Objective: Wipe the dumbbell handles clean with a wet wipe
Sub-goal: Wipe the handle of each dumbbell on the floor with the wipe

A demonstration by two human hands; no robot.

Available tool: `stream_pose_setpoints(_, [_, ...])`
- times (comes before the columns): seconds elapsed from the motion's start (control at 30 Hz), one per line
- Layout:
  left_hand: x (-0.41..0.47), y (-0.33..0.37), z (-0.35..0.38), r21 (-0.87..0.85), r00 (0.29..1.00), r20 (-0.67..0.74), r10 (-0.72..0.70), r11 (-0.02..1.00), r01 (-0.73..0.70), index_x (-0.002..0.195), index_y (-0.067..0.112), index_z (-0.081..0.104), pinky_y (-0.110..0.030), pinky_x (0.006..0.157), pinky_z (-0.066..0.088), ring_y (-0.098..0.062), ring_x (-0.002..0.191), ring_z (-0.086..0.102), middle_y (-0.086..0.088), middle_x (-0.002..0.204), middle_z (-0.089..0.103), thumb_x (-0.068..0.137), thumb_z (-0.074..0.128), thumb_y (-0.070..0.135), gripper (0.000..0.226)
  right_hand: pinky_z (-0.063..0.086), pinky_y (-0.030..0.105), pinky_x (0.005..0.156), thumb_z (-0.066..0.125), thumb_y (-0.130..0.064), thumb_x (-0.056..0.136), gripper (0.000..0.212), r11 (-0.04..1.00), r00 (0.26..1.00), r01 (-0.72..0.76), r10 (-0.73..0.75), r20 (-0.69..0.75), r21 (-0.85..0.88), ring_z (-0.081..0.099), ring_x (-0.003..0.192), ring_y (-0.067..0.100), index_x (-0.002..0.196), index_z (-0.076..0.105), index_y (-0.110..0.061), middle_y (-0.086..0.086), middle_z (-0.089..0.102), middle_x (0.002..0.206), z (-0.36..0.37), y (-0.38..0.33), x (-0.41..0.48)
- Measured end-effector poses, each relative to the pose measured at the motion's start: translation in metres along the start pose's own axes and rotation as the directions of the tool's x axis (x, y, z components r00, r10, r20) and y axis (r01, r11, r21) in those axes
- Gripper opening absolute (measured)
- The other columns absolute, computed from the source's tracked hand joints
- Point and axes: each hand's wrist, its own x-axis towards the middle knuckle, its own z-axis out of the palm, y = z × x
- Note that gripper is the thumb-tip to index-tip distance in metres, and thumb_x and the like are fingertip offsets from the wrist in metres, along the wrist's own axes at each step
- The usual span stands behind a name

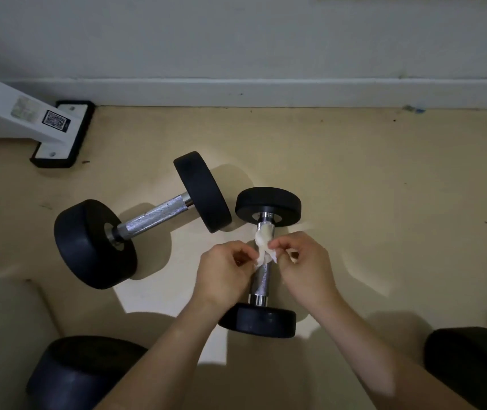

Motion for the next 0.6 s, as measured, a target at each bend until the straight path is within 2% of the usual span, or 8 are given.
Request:
stream_pose_setpoints(0.07, [-0.003,-0.002,0.002,-0.002,1.000,-0.016,-0.015,1.000,0.015,0.073,0.031,0.070,-0.026,0.075,0.054,-0.004,0.075,0.064,0.013,0.076,0.070,0.080,0.069,0.013,0.019,0.046,0.030,0.081,0.065,-0.020,0.080,0.007,0.974,0.989,0.141,-0.147,-0.023,-0.179,0.053,0.093,0.012,0.085,0.070,-0.020,-0.010,0.063,0.094,0.000,0.006,-0.002])
stream_pose_setpoints(0.1, [-0.006,-0.002,0.003,-0.014,1.000,-0.013,-0.013,1.000,0.013,0.075,0.031,0.070,-0.027,0.075,0.054,-0.003,0.075,0.064,0.013,0.076,0.070,0.081,0.067,0.013,0.019,0.046,0.028,0.081,0.067,-0.027,0.079,0.011,0.962,0.983,0.178,-0.185,-0.013,-0.207,0.051,0.093,0.010,0.087,0.071,-0.020,-0.010,0.061,0.095,0.000,0.008,-0.003])
stream_pose_setpoints(0.2, [-0.022,-0.001,0.008,-0.028,0.999,0.008,0.036,0.999,-0.036,0.097,0.031,0.069,-0.023,0.078,0.050,-0.003,0.084,0.061,0.013,0.092,0.069,0.085,0.063,0.020,0.017,0.049,0.022,0.076,0.072,-0.028,0.081,0.019,0.982,0.989,0.151,-0.149,0.026,-0.116,0.056,0.083,0.005,0.099,0.069,-0.022,-0.010,0.056,0.097,0.003,0.005,-0.005])
stream_pose_setpoints(0.3, [-0.050,-0.006,0.016,-0.010,0.997,0.021,0.080,0.997,-0.080,0.123,0.036,0.054,-0.022,0.090,0.042,-0.001,0.104,0.047,0.021,0.112,0.053,0.083,0.064,0.038,0.041,0.048,0.017,0.077,0.066,-0.015,0.085,0.017,0.977,0.984,0.177,-0.175,0.028,-0.114,0.058,0.083,0.003,0.101,0.069,-0.019,-0.010,0.057,0.100,0.006,-0.002,0.003])
stream_pose_setpoints(0.4, [-0.075,-0.013,0.025,0.091,0.993,0.020,0.115,0.989,-0.116,0.132,0.033,0.046,-0.028,0.103,0.033,-0.004,0.120,0.032,0.018,0.130,0.038,0.069,0.056,0.067,0.073,0.044,0.019,0.072,0.061,-0.004,0.083,0.018,0.936,0.961,0.260,-0.276,-0.036,-0.238,0.061,0.079,0.016,0.095,0.072,-0.011,0.000,0.063,0.098,0.002,-0.002,0.023])
stream_pose_setpoints(0.47, [-0.085,-0.019,0.033,0.174,0.984,0.004,0.176,0.969,-0.174,0.129,0.029,0.047,-0.033,0.104,0.034,-0.014,0.126,0.031,0.008,0.137,0.036,0.062,0.058,0.069,0.078,0.044,0.023,0.070,0.060,-0.011,0.084,0.016,0.941,0.973,0.207,-0.228,-0.048,-0.268,0.062,0.078,0.020,0.096,0.071,-0.011,0.003,0.063,0.097,0.002,-0.002,0.027])
stream_pose_setpoints(0.53, [-0.085,-0.024,0.035,0.181,0.975,-0.050,0.219,0.962,-0.206,0.111,0.026,0.054,-0.036,0.097,0.042,-0.018,0.120,0.038,0.003,0.131,0.041,0.056,0.065,0.062,0.067,0.046,0.024,0.074,0.063,-0.021,0.084,0.020,0.957,0.980,0.189,-0.197,-0.017,-0.222,0.060,0.081,0.017,0.102,0.070,-0.016,0.002,0.060,0.101,0.005,-0.001,0.021])
stream_pose_setpoints(0.6, [-0.083,-0.026,0.036,0.145,0.971,-0.100,0.218,0.968,-0.202,0.097,0.025,0.055,-0.032,0.092,0.043,-0.016,0.112,0.042,0.005,0.122,0.046,0.052,0.069,0.057,0.057,0.045,0.018,0.074,0.067,-0.020,0.082,0.021,0.954,0.969,0.240,-0.246,-0.008,-0.176,0.059,0.080,0.016,0.102,0.071,-0.016,0.002,0.059,0.100,0.010,0.000,0.019])
